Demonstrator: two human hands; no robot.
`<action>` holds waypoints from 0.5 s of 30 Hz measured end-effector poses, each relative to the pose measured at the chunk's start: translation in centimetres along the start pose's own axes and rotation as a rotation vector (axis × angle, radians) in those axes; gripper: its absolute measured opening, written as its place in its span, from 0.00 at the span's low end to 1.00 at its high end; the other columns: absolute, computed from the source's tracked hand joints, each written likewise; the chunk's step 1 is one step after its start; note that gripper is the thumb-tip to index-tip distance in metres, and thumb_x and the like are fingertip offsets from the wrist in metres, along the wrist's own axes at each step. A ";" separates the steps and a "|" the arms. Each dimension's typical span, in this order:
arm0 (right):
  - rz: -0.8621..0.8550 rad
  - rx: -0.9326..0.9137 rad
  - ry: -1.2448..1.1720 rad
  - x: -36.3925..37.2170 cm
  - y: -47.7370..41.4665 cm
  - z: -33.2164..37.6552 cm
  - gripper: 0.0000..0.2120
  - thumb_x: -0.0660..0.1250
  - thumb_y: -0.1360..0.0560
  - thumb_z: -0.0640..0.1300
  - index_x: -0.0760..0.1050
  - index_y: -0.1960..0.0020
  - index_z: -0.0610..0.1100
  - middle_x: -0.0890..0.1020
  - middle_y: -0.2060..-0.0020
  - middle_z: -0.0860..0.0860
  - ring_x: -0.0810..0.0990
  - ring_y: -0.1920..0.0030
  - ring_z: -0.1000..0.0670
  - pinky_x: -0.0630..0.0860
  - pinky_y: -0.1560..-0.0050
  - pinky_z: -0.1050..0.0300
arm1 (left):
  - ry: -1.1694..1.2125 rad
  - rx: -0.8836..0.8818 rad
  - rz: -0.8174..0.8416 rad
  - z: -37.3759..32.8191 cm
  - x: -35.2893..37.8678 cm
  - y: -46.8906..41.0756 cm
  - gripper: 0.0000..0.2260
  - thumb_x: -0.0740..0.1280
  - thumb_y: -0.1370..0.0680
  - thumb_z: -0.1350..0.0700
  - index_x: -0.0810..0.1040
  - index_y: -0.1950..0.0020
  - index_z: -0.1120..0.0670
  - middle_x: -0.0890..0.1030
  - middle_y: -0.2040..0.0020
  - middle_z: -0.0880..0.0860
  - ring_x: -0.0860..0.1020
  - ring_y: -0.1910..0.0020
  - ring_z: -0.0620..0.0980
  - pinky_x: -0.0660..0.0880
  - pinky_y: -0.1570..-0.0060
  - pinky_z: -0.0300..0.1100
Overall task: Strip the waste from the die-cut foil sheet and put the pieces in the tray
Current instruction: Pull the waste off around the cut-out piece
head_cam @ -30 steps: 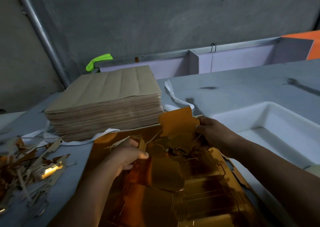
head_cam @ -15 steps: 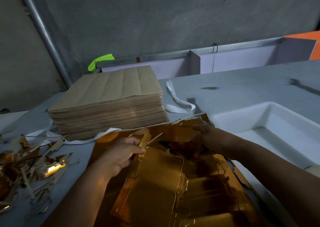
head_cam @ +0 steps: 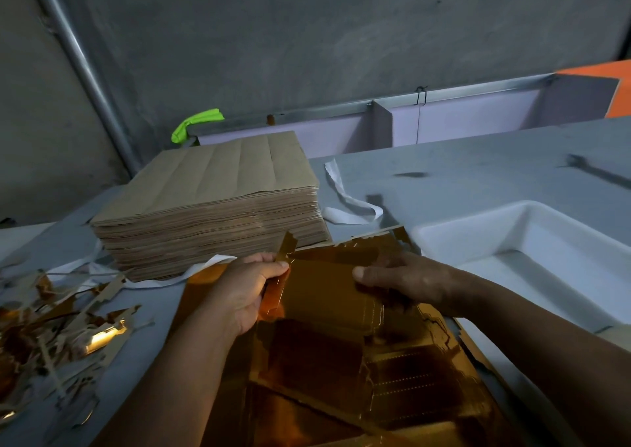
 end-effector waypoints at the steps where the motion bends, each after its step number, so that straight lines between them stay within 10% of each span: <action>1: 0.007 -0.008 -0.003 0.0 0.0 0.0 0.24 0.64 0.31 0.69 0.77 0.57 0.47 0.81 0.64 0.51 0.78 0.64 0.52 0.72 0.61 0.56 | 0.012 -0.003 -0.011 0.1 0.1 0.0 0.06 0.67 0.23 0.63 0.79 0.47 0.57 0.80 0.50 0.57 0.77 0.47 0.57 0.73 0.41 0.56; 15: 0.025 -0.042 0.019 0.2 -0.1 0.0 0.16 0.64 0.20 0.55 0.75 0.63 0.48 0.77 0.68 0.49 0.74 0.70 0.54 0.71 0.67 0.61 | 0.106 -0.013 -0.130 1.8 -0.5 -1.7 0.11 0.68 0.23 0.60 0.76 0.41 0.55 0.80 0.47 0.57 0.78 0.47 0.56 0.74 0.56 0.51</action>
Point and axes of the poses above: each hand's wrist, its own y-axis away from the middle knuckle, its own x-axis out of the palm, z = x × y, the point moved 6 cm from there along -y, towards the middle knuckle
